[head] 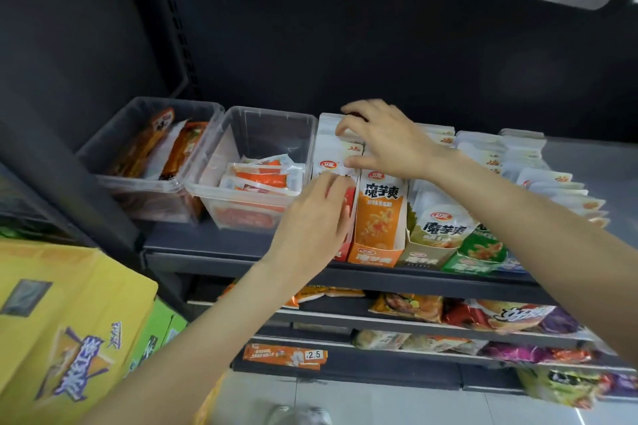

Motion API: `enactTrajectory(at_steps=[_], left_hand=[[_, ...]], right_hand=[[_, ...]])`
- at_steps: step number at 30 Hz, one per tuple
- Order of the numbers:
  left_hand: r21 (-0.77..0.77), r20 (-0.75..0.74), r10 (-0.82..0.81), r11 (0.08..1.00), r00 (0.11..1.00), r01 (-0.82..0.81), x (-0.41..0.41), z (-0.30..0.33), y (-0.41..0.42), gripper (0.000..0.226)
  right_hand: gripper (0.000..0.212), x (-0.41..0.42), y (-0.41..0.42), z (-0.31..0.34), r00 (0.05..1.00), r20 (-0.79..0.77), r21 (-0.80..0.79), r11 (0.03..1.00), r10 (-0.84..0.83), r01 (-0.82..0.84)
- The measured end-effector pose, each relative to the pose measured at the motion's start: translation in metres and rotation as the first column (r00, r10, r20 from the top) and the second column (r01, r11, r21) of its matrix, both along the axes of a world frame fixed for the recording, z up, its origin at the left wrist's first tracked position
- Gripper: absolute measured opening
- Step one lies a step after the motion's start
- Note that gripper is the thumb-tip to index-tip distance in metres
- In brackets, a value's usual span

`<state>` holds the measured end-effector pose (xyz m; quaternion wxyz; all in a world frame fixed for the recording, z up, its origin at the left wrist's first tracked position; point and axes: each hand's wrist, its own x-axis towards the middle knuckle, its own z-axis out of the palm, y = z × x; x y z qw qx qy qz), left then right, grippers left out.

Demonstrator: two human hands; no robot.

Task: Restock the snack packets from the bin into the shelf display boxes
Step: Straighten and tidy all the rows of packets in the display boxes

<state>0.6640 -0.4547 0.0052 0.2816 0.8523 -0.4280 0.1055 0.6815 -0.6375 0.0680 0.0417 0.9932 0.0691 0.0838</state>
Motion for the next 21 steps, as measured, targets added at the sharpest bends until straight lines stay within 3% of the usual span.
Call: enactTrajectory(at_steps=[2,7,11,15,21], left_hand=[[-0.027,-0.029,0.028,0.999,0.999,-0.029,-0.004,-0.011,0.006,0.035],[0.275,0.023,0.129,0.953,0.991,-0.13,0.001,-0.021,-0.015,0.058],[0.346,0.016,0.159,0.925,0.987,-0.155,0.008,-0.018,-0.026,0.062],[0.399,0.011,0.14,0.907,0.99,-0.133,0.009,-0.022,-0.03,0.06],[0.465,-0.061,0.119,0.882,0.991,-0.078,0.004,-0.023,-0.034,0.062]], right_hand=[[0.044,0.002,0.004,-0.002,1.0,0.031,-0.007,1.0,-0.006,0.007],[0.041,0.007,0.004,-0.005,0.998,0.051,0.02,0.999,-0.039,0.038],[0.064,0.014,-0.003,-0.004,0.993,0.016,0.137,0.984,-0.118,0.115],[0.087,0.026,-0.016,0.002,0.963,-0.214,0.222,0.953,-0.161,0.208],[0.071,0.023,-0.02,0.005,0.977,-0.195,0.256,0.956,-0.091,0.14]])
